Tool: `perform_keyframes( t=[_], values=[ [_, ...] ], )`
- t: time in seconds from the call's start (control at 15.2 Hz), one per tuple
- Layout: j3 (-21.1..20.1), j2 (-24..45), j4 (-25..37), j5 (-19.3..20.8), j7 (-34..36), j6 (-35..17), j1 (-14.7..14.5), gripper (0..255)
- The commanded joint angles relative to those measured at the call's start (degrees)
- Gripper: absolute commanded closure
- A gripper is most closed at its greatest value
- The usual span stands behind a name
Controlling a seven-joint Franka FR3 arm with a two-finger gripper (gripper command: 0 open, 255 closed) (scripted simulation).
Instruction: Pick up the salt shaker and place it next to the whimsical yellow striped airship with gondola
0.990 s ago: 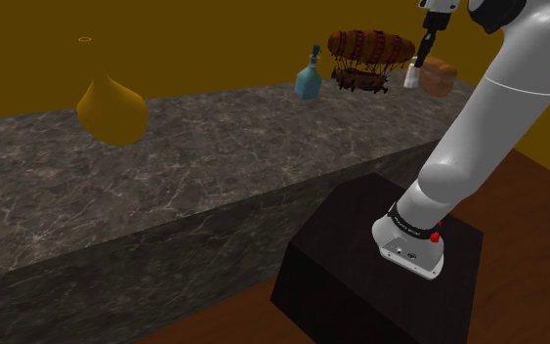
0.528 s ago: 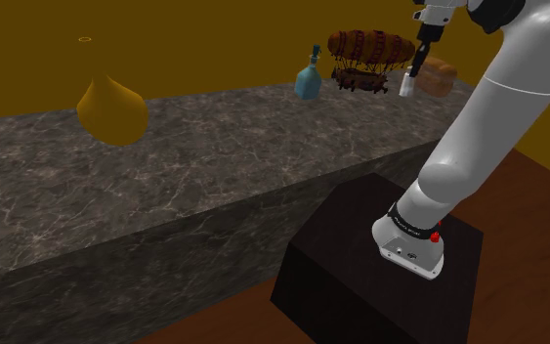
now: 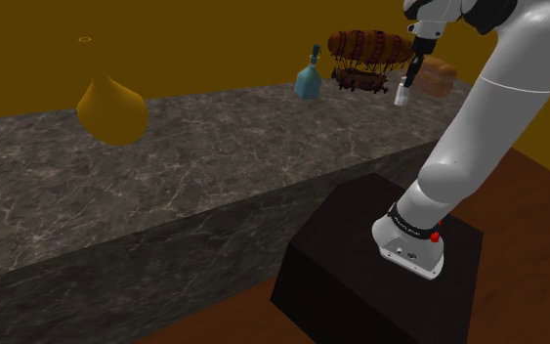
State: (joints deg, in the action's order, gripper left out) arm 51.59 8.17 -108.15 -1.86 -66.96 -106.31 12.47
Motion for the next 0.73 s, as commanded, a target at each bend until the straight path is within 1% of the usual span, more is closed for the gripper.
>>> perform_keyframes(
  t=[0.0,0.66],
  values=[
    [-0.1,0.5,-1.2,-0.4,-0.3,-1.6,0.1,255],
    [-1.0,4.5,-5.8,-3.8,-2.2,-8.8,1.4,255]
  ],
)
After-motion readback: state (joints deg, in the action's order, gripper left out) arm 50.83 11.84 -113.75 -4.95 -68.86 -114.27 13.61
